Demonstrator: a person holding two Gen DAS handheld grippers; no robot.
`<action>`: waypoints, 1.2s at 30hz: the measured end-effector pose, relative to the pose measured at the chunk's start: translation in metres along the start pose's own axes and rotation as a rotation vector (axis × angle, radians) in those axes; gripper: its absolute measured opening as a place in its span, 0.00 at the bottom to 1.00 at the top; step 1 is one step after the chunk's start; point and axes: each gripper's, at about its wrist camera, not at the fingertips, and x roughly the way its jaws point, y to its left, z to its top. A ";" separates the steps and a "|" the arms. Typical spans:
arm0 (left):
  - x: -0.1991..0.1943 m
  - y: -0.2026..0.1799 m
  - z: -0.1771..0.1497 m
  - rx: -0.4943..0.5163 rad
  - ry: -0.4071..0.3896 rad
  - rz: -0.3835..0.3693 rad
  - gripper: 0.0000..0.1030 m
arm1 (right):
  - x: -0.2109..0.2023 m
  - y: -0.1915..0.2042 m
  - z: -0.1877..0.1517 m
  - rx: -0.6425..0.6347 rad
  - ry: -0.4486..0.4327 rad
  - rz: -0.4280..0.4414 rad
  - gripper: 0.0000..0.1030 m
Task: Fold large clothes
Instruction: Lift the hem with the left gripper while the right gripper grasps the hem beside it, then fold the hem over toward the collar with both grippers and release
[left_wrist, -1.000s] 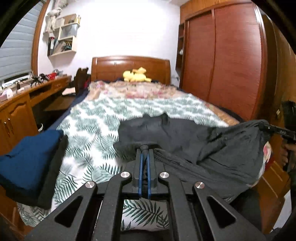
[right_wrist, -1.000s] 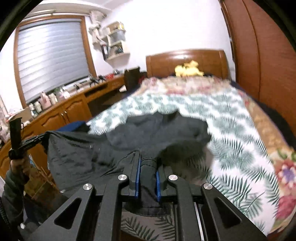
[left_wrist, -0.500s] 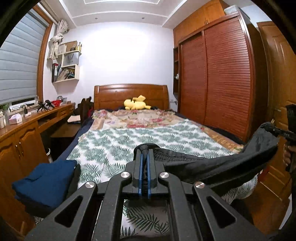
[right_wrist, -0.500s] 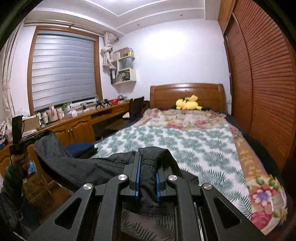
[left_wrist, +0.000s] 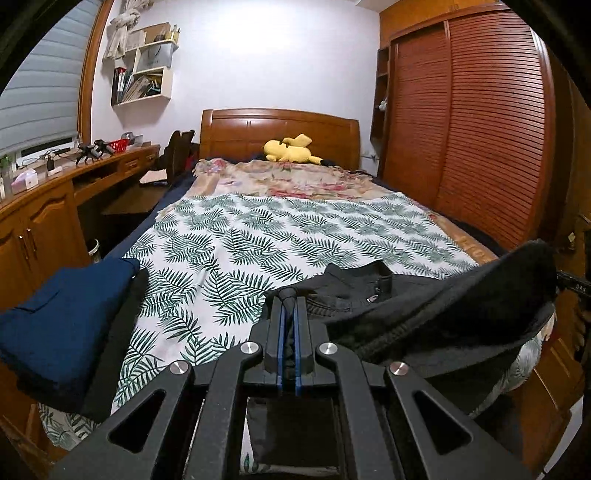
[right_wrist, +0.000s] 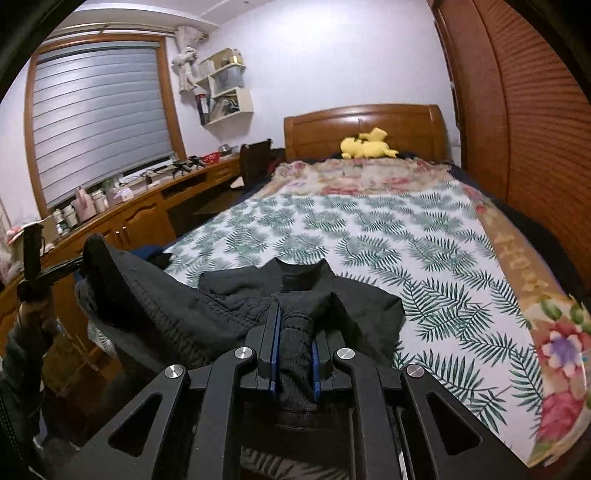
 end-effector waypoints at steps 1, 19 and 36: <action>0.005 0.001 0.002 0.002 0.002 0.005 0.04 | 0.005 0.000 0.009 -0.001 0.004 -0.006 0.13; 0.146 0.009 0.057 0.008 0.080 0.029 0.04 | 0.130 -0.040 0.069 0.082 0.082 -0.035 0.14; 0.231 0.010 0.059 0.040 0.174 0.067 0.05 | 0.234 -0.035 0.074 0.030 0.201 -0.114 0.20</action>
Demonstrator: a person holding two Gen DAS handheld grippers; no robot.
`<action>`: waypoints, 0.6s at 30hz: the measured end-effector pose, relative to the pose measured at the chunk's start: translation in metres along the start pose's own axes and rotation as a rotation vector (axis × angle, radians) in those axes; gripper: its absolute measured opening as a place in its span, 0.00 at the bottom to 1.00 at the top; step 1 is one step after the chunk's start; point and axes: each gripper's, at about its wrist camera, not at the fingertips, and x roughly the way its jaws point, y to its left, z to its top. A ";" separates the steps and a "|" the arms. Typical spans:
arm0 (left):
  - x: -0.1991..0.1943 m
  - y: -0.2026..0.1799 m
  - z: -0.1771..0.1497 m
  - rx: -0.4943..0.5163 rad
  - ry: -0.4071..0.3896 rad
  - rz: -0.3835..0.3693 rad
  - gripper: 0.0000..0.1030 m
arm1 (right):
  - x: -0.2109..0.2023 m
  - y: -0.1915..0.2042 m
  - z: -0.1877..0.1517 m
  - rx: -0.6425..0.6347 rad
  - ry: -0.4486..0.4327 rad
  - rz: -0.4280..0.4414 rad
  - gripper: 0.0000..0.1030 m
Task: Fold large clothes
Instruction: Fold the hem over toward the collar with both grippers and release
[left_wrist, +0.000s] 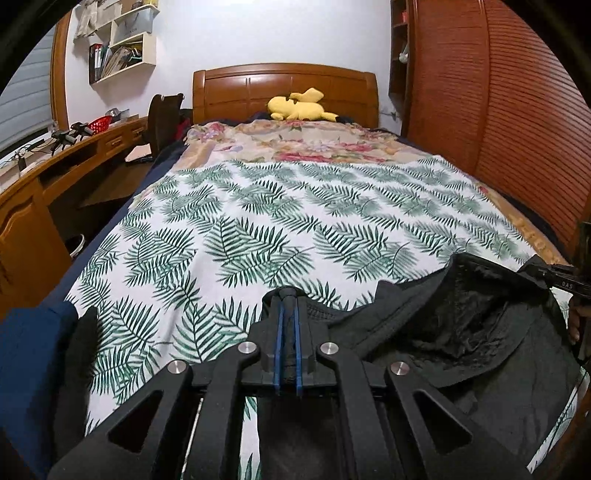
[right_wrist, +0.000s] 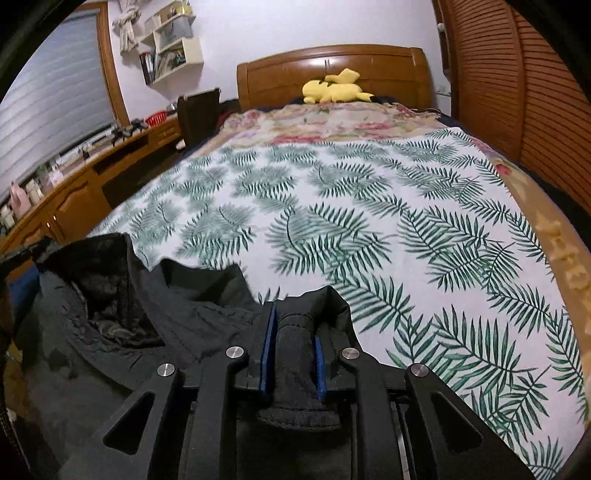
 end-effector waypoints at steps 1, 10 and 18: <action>0.002 0.000 0.000 -0.005 0.011 0.009 0.09 | 0.001 0.001 0.000 -0.008 0.009 -0.007 0.21; -0.028 -0.001 -0.019 -0.054 -0.032 -0.029 0.77 | -0.032 -0.009 0.000 0.027 -0.003 -0.024 0.63; -0.038 -0.020 -0.051 -0.039 0.007 -0.093 0.77 | -0.024 -0.014 -0.007 -0.004 0.077 -0.066 0.64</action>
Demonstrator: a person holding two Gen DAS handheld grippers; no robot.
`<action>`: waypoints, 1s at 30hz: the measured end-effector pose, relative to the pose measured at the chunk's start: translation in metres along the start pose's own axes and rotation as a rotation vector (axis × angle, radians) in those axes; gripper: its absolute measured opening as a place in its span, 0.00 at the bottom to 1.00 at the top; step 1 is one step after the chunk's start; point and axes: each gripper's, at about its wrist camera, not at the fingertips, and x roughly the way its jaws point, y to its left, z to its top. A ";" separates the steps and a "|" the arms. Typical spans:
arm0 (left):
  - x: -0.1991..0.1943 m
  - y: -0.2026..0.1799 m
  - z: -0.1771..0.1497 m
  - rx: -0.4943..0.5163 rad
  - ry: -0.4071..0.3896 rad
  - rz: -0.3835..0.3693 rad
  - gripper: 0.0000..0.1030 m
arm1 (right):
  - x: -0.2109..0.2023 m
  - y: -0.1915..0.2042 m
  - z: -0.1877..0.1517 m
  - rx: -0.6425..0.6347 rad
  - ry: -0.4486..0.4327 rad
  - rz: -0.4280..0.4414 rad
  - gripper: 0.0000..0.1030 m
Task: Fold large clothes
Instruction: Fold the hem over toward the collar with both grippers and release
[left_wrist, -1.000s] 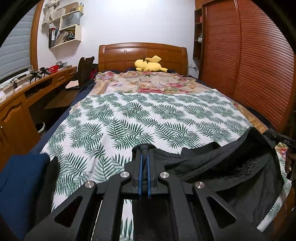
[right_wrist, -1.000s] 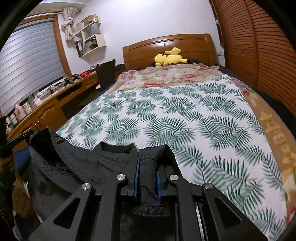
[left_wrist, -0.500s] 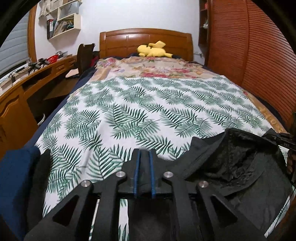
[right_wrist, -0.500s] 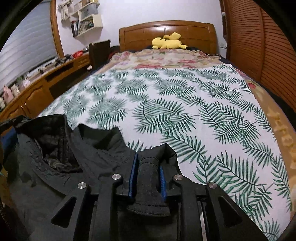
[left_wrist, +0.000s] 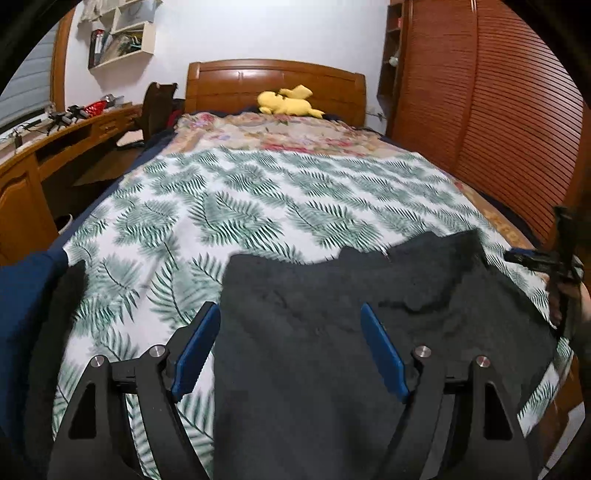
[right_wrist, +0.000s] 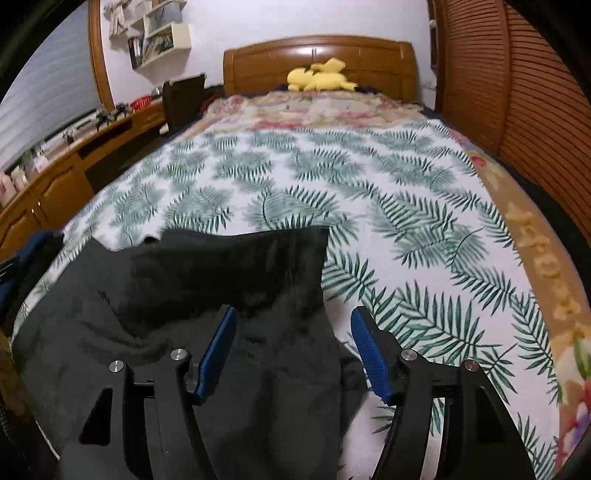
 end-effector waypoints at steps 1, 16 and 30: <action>0.001 -0.002 -0.004 0.003 0.006 -0.005 0.77 | 0.005 0.001 0.002 -0.003 0.015 -0.005 0.64; -0.002 -0.014 -0.031 0.017 0.046 -0.030 0.77 | 0.107 -0.017 0.047 0.075 0.232 0.153 0.32; -0.027 -0.017 -0.029 0.017 0.014 -0.028 0.77 | 0.080 0.006 0.065 0.007 0.118 -0.100 0.20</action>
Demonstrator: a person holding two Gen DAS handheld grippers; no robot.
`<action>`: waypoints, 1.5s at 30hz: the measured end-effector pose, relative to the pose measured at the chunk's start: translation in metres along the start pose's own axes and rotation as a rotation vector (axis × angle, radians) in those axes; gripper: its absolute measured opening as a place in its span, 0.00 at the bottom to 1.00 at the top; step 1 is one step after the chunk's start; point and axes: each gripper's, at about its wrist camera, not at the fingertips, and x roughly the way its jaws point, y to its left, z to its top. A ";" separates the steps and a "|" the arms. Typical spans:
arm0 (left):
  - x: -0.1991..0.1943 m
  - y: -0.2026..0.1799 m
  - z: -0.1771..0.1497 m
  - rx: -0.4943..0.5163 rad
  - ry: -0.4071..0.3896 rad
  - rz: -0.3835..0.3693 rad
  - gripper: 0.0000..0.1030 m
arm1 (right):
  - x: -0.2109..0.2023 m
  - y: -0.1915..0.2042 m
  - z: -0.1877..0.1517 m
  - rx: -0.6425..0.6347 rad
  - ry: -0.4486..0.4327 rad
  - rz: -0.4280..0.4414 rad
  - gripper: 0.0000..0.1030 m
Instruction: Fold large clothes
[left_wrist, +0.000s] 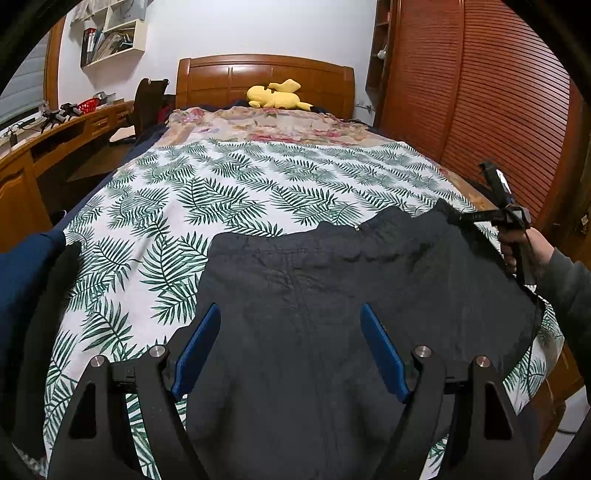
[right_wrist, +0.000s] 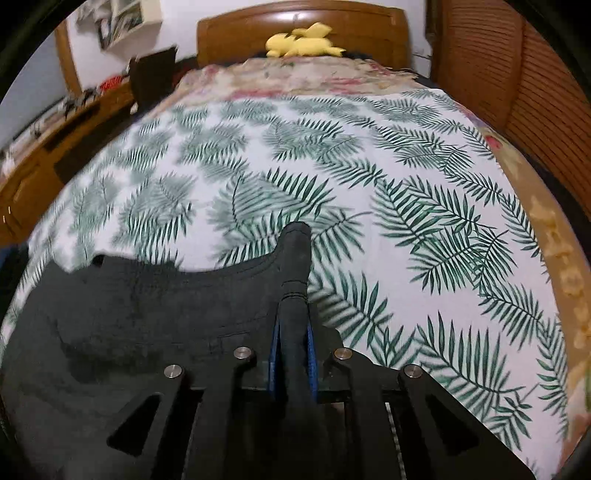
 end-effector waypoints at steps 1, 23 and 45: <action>-0.003 -0.001 0.000 0.000 -0.001 -0.002 0.77 | -0.005 0.000 0.002 -0.016 -0.007 -0.021 0.28; -0.013 -0.028 -0.014 0.022 0.030 -0.030 0.77 | -0.132 0.074 -0.152 -0.143 -0.079 0.218 0.51; -0.006 -0.043 -0.060 0.068 0.139 -0.049 0.77 | -0.079 0.123 -0.182 -0.259 -0.006 0.325 0.52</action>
